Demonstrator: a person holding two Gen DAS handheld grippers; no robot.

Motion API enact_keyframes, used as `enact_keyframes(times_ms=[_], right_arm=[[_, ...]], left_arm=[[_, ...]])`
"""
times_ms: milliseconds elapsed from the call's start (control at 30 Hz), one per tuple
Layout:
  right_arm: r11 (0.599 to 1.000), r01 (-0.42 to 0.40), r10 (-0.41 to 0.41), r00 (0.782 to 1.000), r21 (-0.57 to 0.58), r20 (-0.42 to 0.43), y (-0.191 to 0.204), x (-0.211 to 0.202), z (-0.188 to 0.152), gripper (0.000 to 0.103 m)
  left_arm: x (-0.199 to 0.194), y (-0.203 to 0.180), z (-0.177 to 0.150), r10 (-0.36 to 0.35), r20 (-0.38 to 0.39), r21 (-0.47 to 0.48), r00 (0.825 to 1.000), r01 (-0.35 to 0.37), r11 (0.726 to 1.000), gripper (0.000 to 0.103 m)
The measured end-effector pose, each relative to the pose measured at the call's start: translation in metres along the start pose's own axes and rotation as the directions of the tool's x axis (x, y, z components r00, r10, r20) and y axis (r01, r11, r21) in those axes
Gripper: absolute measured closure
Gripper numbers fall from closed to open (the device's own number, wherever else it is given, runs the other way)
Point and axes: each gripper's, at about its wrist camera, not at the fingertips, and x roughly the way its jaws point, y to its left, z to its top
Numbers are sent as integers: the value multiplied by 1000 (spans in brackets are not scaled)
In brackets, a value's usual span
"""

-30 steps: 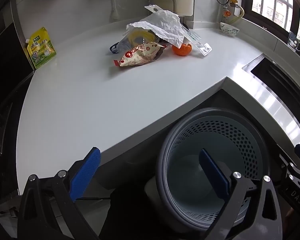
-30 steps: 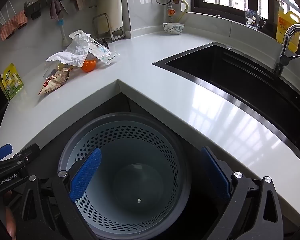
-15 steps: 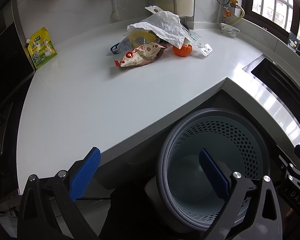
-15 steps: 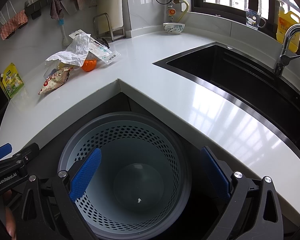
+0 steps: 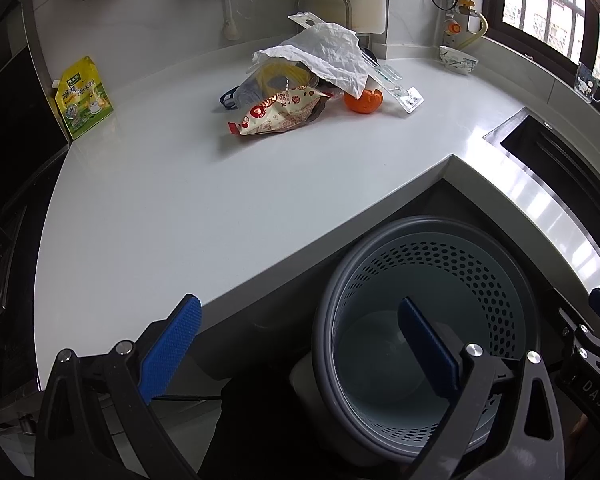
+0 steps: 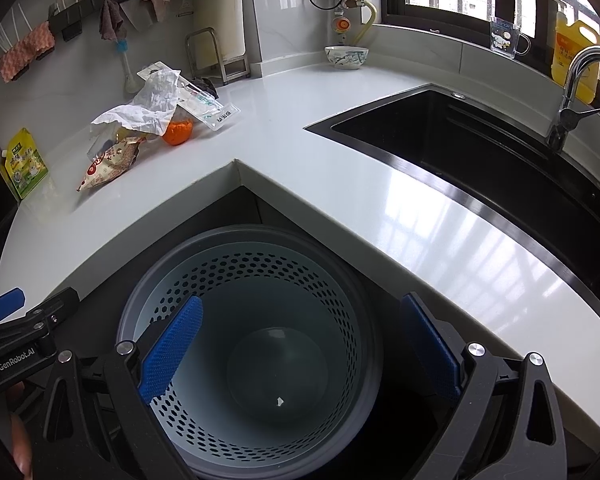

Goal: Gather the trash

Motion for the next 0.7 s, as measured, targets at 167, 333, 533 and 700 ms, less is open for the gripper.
enact_keyframes(times_ms=[167,333,533,700], right_arm=[[1000,-1,1,1000,-1,0,0,0,0,9],[1000,0,0,1000,1,0,0,0,0,9],[1000,1,-1,1000,-1,1,0,-1,1,9],[1000,0,0,1000,1,0,0,-1,1,9]], left_arm=[[-1,0,1,0,0,1,1000,0,1000,6],[0,0,0,0,1,0,1000,0,1000,6],[0,-1,0,0,0,2,1000,0,1000,6],[0,-2,1,2,0,4,1000,-2,1000,6]])
